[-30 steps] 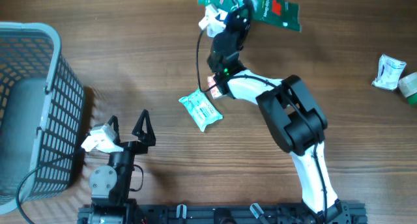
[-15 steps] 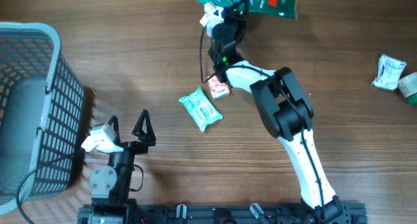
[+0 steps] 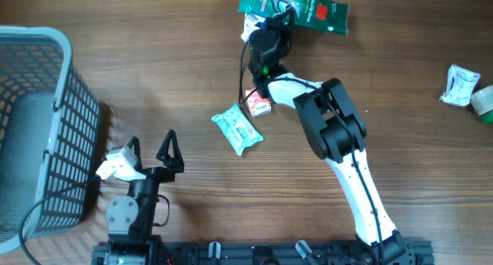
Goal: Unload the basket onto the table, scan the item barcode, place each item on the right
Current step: 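Hold the gloves package at the scanner, turning it with the right gripper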
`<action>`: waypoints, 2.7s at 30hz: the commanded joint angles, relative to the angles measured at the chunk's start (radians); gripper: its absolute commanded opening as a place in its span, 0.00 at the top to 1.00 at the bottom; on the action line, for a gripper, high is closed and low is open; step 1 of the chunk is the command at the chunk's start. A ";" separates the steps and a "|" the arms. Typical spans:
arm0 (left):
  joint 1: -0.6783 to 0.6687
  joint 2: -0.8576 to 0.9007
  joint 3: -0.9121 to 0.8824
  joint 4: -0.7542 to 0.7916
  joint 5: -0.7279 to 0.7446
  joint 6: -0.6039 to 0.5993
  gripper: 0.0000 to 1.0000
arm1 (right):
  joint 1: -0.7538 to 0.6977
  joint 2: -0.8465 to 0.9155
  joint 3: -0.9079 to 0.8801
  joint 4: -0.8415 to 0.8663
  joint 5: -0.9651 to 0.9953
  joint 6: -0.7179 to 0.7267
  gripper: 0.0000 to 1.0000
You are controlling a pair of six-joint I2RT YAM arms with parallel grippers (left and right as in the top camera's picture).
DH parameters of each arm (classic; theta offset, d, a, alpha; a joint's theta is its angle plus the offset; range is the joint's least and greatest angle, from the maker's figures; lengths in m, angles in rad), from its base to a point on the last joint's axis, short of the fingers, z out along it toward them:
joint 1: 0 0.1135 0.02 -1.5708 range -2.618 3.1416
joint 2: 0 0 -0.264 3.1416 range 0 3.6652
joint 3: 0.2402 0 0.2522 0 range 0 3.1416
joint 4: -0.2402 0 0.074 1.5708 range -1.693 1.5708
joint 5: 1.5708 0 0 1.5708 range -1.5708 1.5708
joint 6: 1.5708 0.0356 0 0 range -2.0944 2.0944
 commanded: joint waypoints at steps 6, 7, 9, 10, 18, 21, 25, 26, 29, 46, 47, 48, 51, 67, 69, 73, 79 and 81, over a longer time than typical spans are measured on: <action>0.005 -0.005 -0.006 0.000 0.012 0.016 0.00 | 0.043 -0.128 -0.026 -0.297 0.068 0.156 0.96; 0.005 -0.005 -0.006 0.000 0.012 0.016 0.00 | 0.050 -0.196 -0.026 -0.409 0.068 0.243 0.96; 0.005 -0.005 -0.006 0.000 0.012 0.016 0.00 | 0.063 -0.333 -0.026 -0.591 0.051 0.395 0.96; 0.005 -0.005 -0.006 0.000 0.012 0.016 0.00 | 0.068 -0.425 -0.026 -0.716 0.037 0.487 0.96; 0.005 -0.005 -0.006 0.000 0.012 0.016 0.00 | 0.007 -0.826 -0.024 -1.512 -0.568 1.252 0.96; 0.005 -0.005 -0.006 0.000 0.012 0.016 0.00 | -0.049 -0.829 -0.025 -1.568 -0.829 1.320 0.96; 0.005 -0.005 -0.006 0.000 0.012 0.016 0.00 | -0.087 -0.829 -0.024 -1.558 -0.849 1.334 0.96; 0.005 -0.005 -0.006 0.000 0.012 0.016 0.00 | -0.092 -0.829 -0.024 -1.558 -0.850 1.337 0.96; 0.005 -0.005 -0.006 0.000 0.012 0.016 0.00 | -0.089 -0.826 -0.025 -1.505 -0.653 1.330 0.96; 0.005 -0.005 -0.006 0.000 0.012 0.016 0.00 | -0.012 -0.117 -0.025 -0.086 0.224 0.180 0.95; 0.005 -0.005 -0.006 0.000 0.012 0.016 0.00 | -0.008 -0.113 -0.025 -0.090 0.223 0.180 0.95; 0.005 -0.005 -0.006 0.000 0.012 0.016 0.00 | -0.002 -0.098 -0.025 -0.093 0.216 0.178 0.95; 0.005 -0.005 -0.006 0.000 0.012 0.016 0.00 | 0.005 -0.066 -0.025 -0.109 0.216 0.173 0.95; 0.005 -0.005 -0.006 0.000 0.012 0.016 0.00 | 0.061 0.048 -0.011 -0.048 0.226 -0.042 0.95; 0.005 -0.005 -0.006 0.000 0.012 0.016 0.00 | 0.076 0.048 -0.011 -0.051 0.224 -0.080 0.95; 0.005 -0.005 -0.006 0.000 0.012 0.016 0.00 | 0.089 0.048 -0.011 -0.074 0.209 -0.109 0.95; 0.005 -0.005 -0.006 0.000 0.012 0.016 0.00 | 0.086 0.042 -0.011 -0.055 0.212 -0.103 0.96; 0.005 -0.005 -0.006 0.000 0.012 0.016 0.00 | 0.081 0.042 -0.011 -0.066 0.209 -0.100 0.96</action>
